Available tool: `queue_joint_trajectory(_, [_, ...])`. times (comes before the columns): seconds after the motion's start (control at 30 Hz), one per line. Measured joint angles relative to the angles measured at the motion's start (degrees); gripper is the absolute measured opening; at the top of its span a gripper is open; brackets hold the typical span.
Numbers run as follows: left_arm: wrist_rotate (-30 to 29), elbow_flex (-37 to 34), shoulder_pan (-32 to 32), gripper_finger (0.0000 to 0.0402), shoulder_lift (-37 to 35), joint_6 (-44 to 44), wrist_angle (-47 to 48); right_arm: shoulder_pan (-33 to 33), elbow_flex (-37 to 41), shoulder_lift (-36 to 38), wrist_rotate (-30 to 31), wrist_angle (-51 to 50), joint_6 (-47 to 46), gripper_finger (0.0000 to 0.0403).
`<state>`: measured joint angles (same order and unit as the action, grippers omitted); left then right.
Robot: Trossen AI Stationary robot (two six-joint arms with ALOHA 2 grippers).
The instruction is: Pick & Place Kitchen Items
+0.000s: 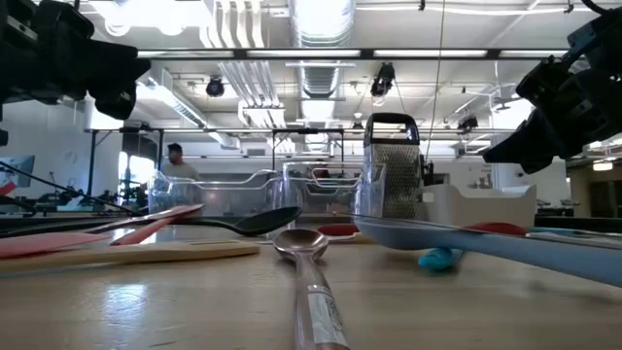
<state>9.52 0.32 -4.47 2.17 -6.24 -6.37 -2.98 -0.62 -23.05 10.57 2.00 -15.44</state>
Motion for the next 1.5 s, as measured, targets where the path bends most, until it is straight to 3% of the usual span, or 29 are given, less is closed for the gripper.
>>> queue_joint_trajectory(0.83, [0.00, 0.00, -0.02, 0.0117, 0.00, 0.00, 0.00, 0.00, 0.00, -0.04, 1.06, 0.74, -0.22, 0.0009])
queue_joint_trajectory(1.2, [-1.57, 0.00, -0.02, 0.0117, 0.00, 0.00, -0.50, 0.00, 0.00, 0.02, 1.68, 15.83, -4.21, 0.0008])
queue_joint_trajectory(1.33, [-2.16, 0.00, -0.02, 0.0117, 0.02, 0.01, -5.51, 0.04, 0.00, 0.02, 4.63, 19.07, -4.34, 0.0008])
queue_joint_trajectory(1.5, [-2.57, 0.00, 0.02, 0.0117, 0.00, -0.97, -19.32, -0.02, 0.00, 0.04, 4.61, 23.20, -4.50, 0.0008])
